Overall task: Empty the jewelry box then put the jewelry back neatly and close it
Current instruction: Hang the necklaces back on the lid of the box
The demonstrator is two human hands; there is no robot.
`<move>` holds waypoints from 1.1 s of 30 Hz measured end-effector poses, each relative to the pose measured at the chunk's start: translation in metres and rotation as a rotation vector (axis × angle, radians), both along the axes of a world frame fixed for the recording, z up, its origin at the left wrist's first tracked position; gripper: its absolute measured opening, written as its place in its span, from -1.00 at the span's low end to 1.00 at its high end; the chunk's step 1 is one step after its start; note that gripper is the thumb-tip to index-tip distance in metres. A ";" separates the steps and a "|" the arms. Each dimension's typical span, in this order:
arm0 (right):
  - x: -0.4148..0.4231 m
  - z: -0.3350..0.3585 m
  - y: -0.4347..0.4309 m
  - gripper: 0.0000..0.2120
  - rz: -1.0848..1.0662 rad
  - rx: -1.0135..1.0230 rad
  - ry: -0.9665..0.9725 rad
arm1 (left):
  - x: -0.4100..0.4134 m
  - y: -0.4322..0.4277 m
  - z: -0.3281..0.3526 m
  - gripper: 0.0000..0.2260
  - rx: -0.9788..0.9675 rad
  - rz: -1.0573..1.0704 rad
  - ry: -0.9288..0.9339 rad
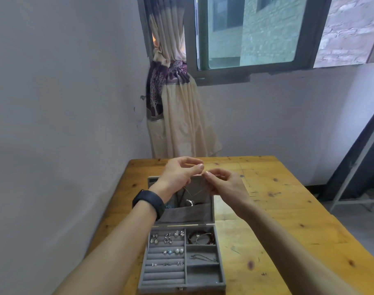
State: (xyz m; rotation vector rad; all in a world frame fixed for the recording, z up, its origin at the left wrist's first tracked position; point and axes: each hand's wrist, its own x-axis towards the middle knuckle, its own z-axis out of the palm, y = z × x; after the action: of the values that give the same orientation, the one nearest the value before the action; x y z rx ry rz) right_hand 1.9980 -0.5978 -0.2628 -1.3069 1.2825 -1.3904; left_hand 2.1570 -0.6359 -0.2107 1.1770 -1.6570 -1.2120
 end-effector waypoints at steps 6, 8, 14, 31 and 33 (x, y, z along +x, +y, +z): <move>-0.010 -0.001 -0.020 -0.89 -0.141 -0.043 0.200 | -0.002 -0.011 -0.010 -0.82 -0.093 -0.055 -0.294; -0.013 -0.002 -0.021 -0.89 -0.154 -0.044 0.208 | -0.004 -0.013 -0.012 -0.87 -0.153 -0.018 -0.357; -0.012 0.000 -0.015 -0.84 -0.111 -0.026 0.192 | -0.007 -0.012 -0.012 -0.83 0.033 -0.083 -0.036; -0.012 -0.015 0.042 -0.69 0.033 0.095 0.092 | -0.016 0.009 -0.018 -0.85 0.274 -0.121 0.332; -0.007 -0.030 0.057 -0.75 0.039 0.104 0.139 | -0.015 0.014 -0.020 -0.86 0.317 -0.089 0.410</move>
State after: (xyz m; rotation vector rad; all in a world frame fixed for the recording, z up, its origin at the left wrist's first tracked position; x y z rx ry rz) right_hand 1.9911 -0.5409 -0.2928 -1.3687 1.3950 -1.2072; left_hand 2.1423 -0.6223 -0.2307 0.9587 -1.2511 -1.6906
